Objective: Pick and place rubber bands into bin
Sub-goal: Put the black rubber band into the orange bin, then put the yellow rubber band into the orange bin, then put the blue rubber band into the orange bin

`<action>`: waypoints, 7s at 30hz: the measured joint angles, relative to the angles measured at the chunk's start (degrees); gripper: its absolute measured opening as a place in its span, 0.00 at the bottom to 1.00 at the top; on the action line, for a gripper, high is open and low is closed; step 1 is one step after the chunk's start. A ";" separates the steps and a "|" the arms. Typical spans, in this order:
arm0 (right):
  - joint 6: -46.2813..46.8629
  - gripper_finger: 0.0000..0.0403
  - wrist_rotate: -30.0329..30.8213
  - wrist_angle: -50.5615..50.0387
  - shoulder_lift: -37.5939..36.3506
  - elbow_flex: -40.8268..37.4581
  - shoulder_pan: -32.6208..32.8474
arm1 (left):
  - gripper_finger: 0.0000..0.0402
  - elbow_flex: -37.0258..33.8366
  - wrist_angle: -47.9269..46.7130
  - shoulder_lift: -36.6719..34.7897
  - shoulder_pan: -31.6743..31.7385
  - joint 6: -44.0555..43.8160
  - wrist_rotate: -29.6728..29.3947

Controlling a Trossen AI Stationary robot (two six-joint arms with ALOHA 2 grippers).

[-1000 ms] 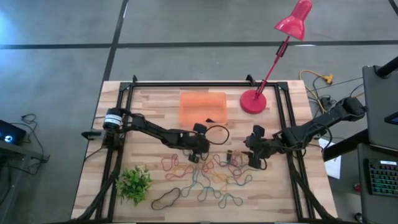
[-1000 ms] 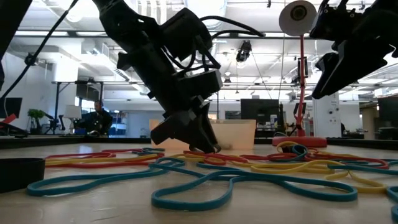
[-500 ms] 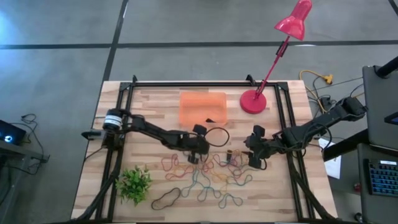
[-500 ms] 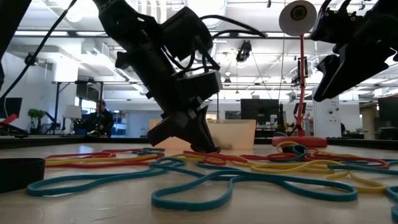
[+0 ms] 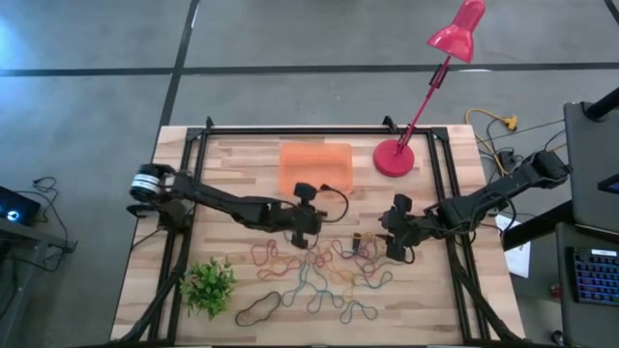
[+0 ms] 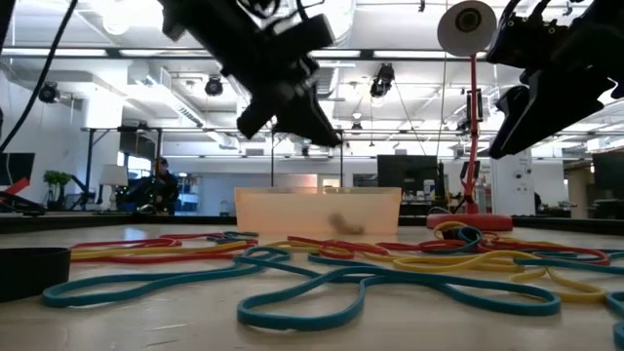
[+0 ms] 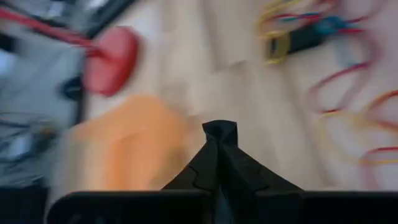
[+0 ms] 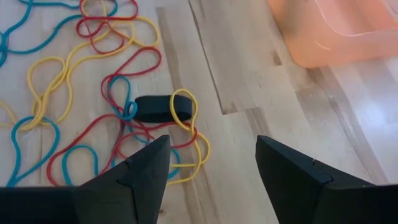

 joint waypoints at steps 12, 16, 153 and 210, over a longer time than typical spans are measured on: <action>0.00 0.56 0.59 3.97 0.02 -0.99 0.00 | 0.00 -1.98 -4.04 -5.20 12.70 4.75 -5.74; -0.26 0.56 0.61 5.96 0.02 -1.42 0.00 | 0.00 -2.05 -5.34 -4.94 17.90 4.73 -1.07; -52.01 0.02 -1.54 53.70 7.38 1.12 -27.99 | 0.22 -15.21 -14.24 -28.59 9.60 -17.83 29.34; -32.53 0.38 -38.37 35.47 6.36 0.70 -20.41 | 0.22 -22.85 -4.42 -12.04 9.85 -18.20 23.11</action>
